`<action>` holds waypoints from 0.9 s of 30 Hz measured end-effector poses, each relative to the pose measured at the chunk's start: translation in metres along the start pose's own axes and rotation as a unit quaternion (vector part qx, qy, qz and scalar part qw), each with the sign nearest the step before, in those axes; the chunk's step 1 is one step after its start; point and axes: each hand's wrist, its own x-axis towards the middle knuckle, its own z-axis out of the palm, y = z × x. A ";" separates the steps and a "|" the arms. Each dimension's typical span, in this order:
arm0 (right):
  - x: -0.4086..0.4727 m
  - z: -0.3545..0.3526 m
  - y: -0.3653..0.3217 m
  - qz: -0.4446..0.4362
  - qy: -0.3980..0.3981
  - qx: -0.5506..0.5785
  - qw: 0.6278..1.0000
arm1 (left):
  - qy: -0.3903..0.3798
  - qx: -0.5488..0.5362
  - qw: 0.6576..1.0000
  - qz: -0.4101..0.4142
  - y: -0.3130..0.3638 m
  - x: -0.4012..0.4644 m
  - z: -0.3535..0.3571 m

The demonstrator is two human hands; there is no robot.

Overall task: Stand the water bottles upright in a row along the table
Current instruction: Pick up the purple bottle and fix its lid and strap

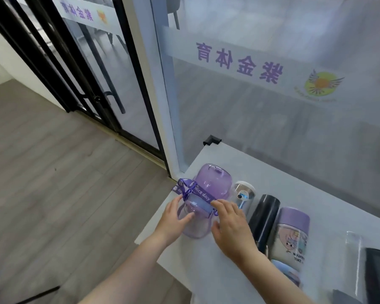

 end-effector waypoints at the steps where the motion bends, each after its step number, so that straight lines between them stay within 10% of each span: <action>1: 0.004 0.002 0.001 0.013 -0.010 -0.023 1.000 | -0.007 -0.009 1.000 -0.003 0.000 0.005 0.000; 27: 0.051 0.044 -0.048 0.201 -0.075 -0.124 0.969 | -0.233 -0.013 0.972 0.042 -0.005 0.084 -0.059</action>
